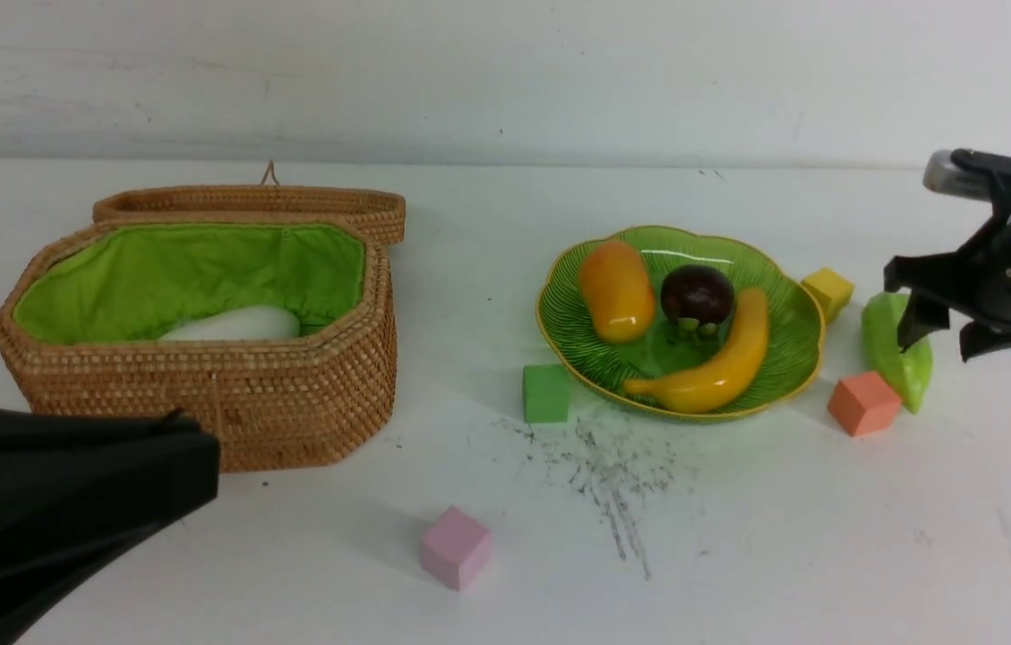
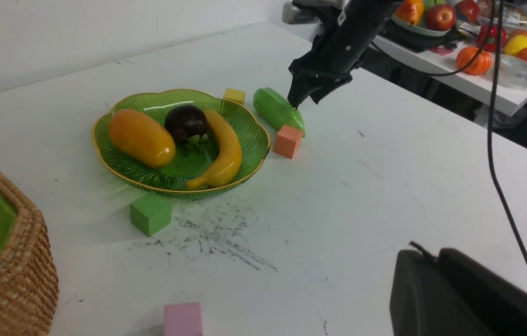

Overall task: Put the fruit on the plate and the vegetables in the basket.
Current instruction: Take a chayote with your right arm and place it on the basket on the left.

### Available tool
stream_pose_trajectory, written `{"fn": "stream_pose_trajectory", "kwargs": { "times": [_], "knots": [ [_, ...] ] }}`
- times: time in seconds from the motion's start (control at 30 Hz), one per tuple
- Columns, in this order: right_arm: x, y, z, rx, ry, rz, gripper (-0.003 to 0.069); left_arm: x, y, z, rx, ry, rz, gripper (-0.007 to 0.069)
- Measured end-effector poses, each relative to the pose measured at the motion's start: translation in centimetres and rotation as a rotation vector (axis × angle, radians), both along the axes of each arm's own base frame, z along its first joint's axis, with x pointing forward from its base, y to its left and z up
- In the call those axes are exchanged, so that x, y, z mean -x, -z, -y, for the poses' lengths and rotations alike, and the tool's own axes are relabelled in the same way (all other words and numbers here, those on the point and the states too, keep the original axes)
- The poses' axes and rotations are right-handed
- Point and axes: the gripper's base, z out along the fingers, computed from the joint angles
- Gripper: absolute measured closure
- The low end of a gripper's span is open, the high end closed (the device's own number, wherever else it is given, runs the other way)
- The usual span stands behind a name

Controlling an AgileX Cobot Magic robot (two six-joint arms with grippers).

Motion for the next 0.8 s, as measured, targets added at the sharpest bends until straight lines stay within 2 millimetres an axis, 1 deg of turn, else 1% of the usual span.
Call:
{"fn": "stream_pose_trajectory", "kwargs": {
  "times": [0.03,0.07,0.1,0.13,0.17,0.2,0.3,0.37,0.4,0.5,0.53,0.63,0.73,0.8],
  "knots": [
    [0.0,0.2,0.0,0.000,0.000,-0.004,0.0155,0.0,0.0,0.0,0.000,0.000,0.000,0.0586],
    [-0.7,1.2,0.1,0.001,0.008,0.019,0.0100,0.0,0.0,0.0,0.000,0.000,0.000,0.0586],
    [-1.0,1.8,0.1,0.000,0.013,0.030,0.0071,0.0,0.0,0.0,0.001,0.000,-0.001,0.0586],
    [-1.3,2.3,0.1,-0.003,0.018,0.034,0.0053,0.0,0.0,0.0,0.005,0.001,-0.003,0.0586],
    [-1.3,2.3,0.2,-0.002,0.019,0.039,0.0050,0.0,0.0,0.0,0.006,0.001,-0.004,0.0586],
    [-1.6,3.0,0.2,-0.005,0.025,0.050,0.0032,0.0,0.0,0.0,0.013,0.003,-0.008,0.0586],
    [-2.2,4.3,0.3,-0.003,0.034,0.068,0.0032,0.1,-0.1,0.1,0.023,0.006,-0.014,0.0585],
    [-2.5,5.2,0.3,-0.002,0.037,0.064,0.0069,0.1,-0.1,0.1,0.025,0.007,-0.015,0.0585],
    [-2.5,5.3,0.3,-0.002,0.037,0.062,0.0074,0.1,-0.1,0.1,0.025,0.007,-0.015,0.0585],
    [-2.6,5.4,0.4,0.000,0.039,0.076,0.0199,0.1,-0.1,0.1,0.025,0.007,-0.015,0.0585],
    [-2.6,5.4,0.4,0.000,0.039,0.076,0.0211,0.1,-0.1,0.1,0.024,0.006,-0.014,0.0585],
    [-2.5,5.2,0.3,0.001,0.035,0.073,0.0207,0.0,0.0,0.1,0.015,0.004,-0.010,0.0585],
    [-2.1,4.1,0.3,0.006,0.017,0.061,0.0207,0.0,0.0,0.0,-0.003,-0.002,0.000,0.0585],
    [-1.4,1.6,0.0,0.008,0.001,0.081,0.0207,-0.1,0.1,-0.1,-0.025,-0.014,0.009,0.0585]
  ]
}}
